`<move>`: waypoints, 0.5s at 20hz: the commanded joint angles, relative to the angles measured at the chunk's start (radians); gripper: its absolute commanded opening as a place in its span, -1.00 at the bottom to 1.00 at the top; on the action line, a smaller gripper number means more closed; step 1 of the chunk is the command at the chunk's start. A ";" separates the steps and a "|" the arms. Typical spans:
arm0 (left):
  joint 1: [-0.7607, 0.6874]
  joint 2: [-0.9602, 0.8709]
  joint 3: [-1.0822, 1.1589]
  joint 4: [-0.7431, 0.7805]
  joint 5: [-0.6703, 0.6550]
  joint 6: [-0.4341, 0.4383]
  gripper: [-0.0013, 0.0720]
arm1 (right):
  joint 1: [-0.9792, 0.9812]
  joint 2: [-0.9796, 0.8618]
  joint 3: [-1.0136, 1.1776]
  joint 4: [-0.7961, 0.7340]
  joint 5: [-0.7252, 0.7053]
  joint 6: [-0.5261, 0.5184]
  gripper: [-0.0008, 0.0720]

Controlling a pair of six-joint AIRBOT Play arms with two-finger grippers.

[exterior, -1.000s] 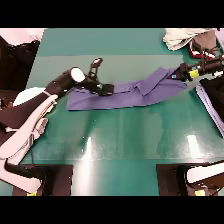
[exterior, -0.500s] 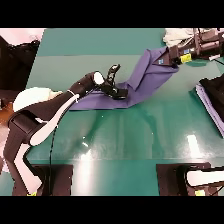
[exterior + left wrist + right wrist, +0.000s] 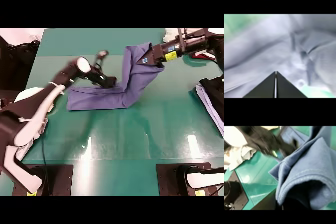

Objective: Fold the shirts.

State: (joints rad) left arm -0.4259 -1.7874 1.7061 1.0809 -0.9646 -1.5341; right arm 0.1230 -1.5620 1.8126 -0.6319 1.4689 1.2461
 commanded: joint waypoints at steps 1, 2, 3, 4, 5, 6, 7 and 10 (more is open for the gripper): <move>0.112 0.164 0.011 0.154 -0.086 -0.012 -0.90 | 0.067 -0.012 0.003 0.002 -0.060 0.001 -0.95; 0.149 0.219 0.011 0.185 -0.108 -0.011 -0.90 | 0.088 -0.026 0.009 0.002 -0.063 0.001 -0.95; 0.181 0.267 0.011 0.213 -0.126 -0.011 -0.89 | 0.109 -0.048 0.031 0.002 -0.063 0.001 -0.95; 0.214 0.315 0.011 0.245 -0.144 -0.011 -0.89 | 0.135 -0.079 0.069 0.002 -0.067 0.001 -0.95; 0.243 0.359 0.011 0.276 -0.163 -0.011 -0.89 | 0.162 -0.109 0.107 0.002 -0.084 0.002 -0.95; 0.264 0.396 0.011 0.304 -0.181 -0.011 -0.89 | 0.192 -0.145 0.149 0.002 -0.108 0.003 -0.95; 0.280 0.428 0.011 0.335 -0.199 -0.011 -0.89 | 0.217 -0.181 0.184 0.002 -0.120 0.005 -0.95; 0.296 0.499 0.011 0.416 -0.248 -0.011 -0.89 | 0.301 -0.295 0.249 0.002 -0.142 0.021 -0.95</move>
State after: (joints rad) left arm -0.1646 -1.3674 1.7164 1.3949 -1.1545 -1.5448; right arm 0.3496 -1.7657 1.9984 -0.6312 1.3643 1.2552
